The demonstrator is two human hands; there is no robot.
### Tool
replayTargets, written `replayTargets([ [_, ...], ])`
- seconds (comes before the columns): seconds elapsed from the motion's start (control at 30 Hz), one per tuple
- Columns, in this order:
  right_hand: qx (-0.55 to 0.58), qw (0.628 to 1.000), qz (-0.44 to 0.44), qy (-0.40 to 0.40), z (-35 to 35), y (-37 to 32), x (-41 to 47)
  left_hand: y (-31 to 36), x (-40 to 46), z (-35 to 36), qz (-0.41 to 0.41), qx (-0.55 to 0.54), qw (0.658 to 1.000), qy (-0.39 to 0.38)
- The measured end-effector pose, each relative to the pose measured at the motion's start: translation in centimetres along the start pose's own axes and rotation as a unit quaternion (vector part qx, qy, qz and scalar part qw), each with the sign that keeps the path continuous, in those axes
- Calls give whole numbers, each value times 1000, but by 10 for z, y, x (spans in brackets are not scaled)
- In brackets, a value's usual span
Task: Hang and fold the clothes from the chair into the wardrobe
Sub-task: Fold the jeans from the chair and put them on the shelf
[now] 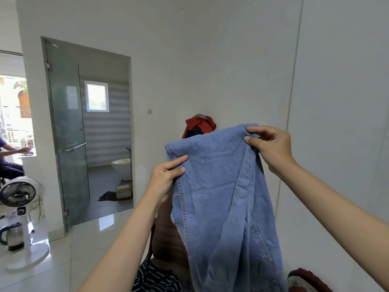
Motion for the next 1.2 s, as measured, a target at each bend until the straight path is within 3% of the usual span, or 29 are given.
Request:
replayTargets([
  [0.3,41,999,9,0,-12,12,-1,39,7,17,74,72,995,-14],
  [0.57,113,993,-9,-20,-11,25,-21,53,5,29,65,54,996,-26],
  [0.83,20,989,-35,-142,-2,57,-62,63,9,39,62,86,994,-39],
  [1.07,-38,974,-3,-224,27,105,-118,94,11,43,75,71,994,-27],
  [1.2,-32,980,-12,-198,38,116,-138,111,10,44,76,57,995,-21],
])
Point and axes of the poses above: each hand's wrist, its own x-axis towards the middle knuckle, its own z-axis out of the palm, y = z × x, the point moved 1 cm from there along x, towards the middle knuckle, and after that the axes turned 3 degrees about -x, right-handed, at the moved point
